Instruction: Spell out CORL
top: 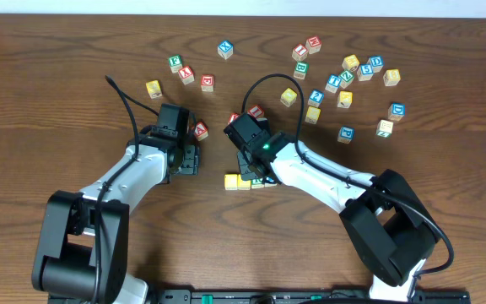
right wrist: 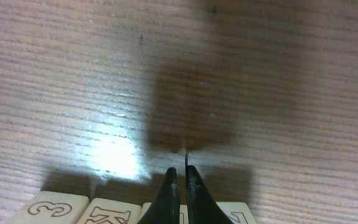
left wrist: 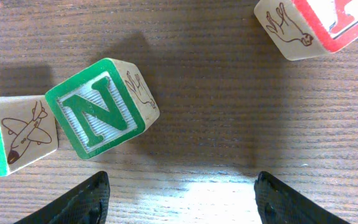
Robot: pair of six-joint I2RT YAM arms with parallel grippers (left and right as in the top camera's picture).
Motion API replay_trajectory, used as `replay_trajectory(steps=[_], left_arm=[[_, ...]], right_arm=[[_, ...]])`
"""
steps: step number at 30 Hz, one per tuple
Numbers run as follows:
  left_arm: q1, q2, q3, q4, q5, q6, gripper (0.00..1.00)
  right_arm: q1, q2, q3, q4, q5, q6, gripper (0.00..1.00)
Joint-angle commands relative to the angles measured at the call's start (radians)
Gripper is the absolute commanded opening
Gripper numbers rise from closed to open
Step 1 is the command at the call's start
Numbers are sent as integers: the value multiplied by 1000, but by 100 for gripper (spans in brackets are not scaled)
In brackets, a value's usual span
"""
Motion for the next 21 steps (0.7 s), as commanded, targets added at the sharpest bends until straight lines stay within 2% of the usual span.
replay_trajectory(steps=[1,21], left_arm=[[4,2,27,2,-12,-3,73],[4,2,27,2,-12,-3,73]], right_arm=[[8,13,-2,-13,-6,2,1],[27,13,-2,-15,-28,2,1]])
